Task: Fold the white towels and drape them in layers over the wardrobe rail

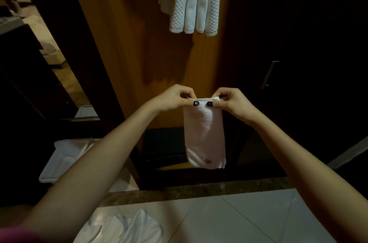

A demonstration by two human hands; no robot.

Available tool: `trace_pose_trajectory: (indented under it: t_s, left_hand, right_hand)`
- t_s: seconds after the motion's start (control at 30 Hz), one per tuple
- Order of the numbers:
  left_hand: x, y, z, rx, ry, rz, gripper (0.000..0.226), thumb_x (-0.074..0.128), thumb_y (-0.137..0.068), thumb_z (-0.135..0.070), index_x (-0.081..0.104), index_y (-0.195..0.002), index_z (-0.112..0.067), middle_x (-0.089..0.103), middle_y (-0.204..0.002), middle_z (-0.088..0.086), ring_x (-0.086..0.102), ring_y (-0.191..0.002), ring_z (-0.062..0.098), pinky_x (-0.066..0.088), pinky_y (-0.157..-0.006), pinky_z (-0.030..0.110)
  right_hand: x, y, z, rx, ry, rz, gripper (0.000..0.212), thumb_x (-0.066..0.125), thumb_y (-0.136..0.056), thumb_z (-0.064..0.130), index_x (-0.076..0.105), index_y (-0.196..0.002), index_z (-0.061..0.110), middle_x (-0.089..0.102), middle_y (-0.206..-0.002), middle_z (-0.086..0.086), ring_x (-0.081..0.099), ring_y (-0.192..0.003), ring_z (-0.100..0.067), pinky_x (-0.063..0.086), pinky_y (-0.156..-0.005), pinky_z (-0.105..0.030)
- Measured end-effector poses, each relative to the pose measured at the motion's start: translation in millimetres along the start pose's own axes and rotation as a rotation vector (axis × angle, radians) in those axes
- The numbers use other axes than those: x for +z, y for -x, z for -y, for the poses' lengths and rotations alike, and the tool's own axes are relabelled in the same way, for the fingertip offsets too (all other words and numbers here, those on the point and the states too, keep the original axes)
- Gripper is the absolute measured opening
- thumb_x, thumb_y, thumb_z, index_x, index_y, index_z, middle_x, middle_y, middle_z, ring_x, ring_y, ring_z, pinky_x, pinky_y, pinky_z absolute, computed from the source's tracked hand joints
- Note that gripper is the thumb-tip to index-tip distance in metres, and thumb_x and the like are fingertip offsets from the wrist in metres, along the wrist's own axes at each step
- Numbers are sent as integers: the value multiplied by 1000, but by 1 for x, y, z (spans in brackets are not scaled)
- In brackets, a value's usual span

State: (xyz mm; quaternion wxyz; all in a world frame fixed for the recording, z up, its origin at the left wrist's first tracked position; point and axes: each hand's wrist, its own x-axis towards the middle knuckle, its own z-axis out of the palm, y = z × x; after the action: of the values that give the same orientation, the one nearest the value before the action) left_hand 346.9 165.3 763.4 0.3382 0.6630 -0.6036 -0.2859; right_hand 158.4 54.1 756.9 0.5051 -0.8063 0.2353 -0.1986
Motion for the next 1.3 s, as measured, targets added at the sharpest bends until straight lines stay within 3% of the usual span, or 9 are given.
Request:
trace_pose_trajectory:
  t_s: [0.2,0.33,0.53,0.77,0.87,0.97,1.07,1.17,1.3]
  left_hand:
    - [-8,9,-11,145,31,-88,17,65,-90,-8,64,-81,-23,62,-88,-7,58,-86,2,46,-84,21]
    - [-17,19,-24,244,-31,-172,7,61,-93,-8,60,-86,-10,56,-85,-10,52,-80,-4,41,-76,13]
    - [-27,30,-58,332,35,-263,19,72,-79,-22,53,-77,-19,52,-72,-17,46,-69,-2,36,-64,12]
    - [-30,43,-84,354,74,-273,14,68,-79,-20,55,-79,-16,53,-74,-9,48,-65,-4,37,-60,10]
    - [-31,50,-89,337,89,-262,13,67,-80,-20,56,-81,-13,54,-76,-4,49,-62,-3,39,-55,12]
    - [-31,52,-88,354,34,-347,23,68,-78,-26,59,-83,-5,60,-95,2,58,-83,6,47,-70,17]
    - [-24,53,-86,331,116,-430,15,68,-77,-20,59,-89,-18,63,-108,2,60,-102,5,46,-82,17]
    - [-13,60,-83,365,306,-382,54,69,-81,-6,51,-122,-35,57,-126,-1,56,-119,10,49,-88,21]
    - [4,62,-75,426,288,-377,50,61,-86,8,58,-122,-26,59,-126,-12,54,-119,0,43,-94,15]
  right_hand:
    - [-1,3,11,4,-94,-130,12,72,-86,14,68,-87,3,66,-73,-3,62,-73,-15,50,-76,-31]
    - [-4,8,33,-93,-174,-135,10,66,-90,9,73,-96,8,73,-97,-9,69,-92,-18,54,-85,-28]
    - [-7,5,64,-170,-161,-135,15,68,-88,9,73,-101,4,64,-124,-4,59,-115,-5,47,-97,-20]
    - [-6,13,82,-219,-281,-65,3,69,-85,5,68,-82,7,70,-82,1,66,-81,-7,50,-79,-19]
    - [-4,18,85,-231,-304,-53,7,70,-83,9,65,-79,9,68,-78,0,63,-79,-14,50,-76,-25]
    - [-3,24,89,-258,-221,-84,10,71,-85,8,63,-77,9,66,-75,2,63,-75,-12,51,-71,-24]
    - [0,27,91,-305,-160,-141,10,71,-85,7,63,-79,8,65,-73,4,62,-68,-4,49,-64,-18]
    - [5,28,90,-354,-158,-249,11,71,-86,8,62,-80,7,64,-73,2,60,-67,-4,48,-64,-19]
    - [9,28,85,-333,-182,-329,12,71,-87,11,63,-84,3,64,-76,-2,60,-70,-10,48,-65,-23]
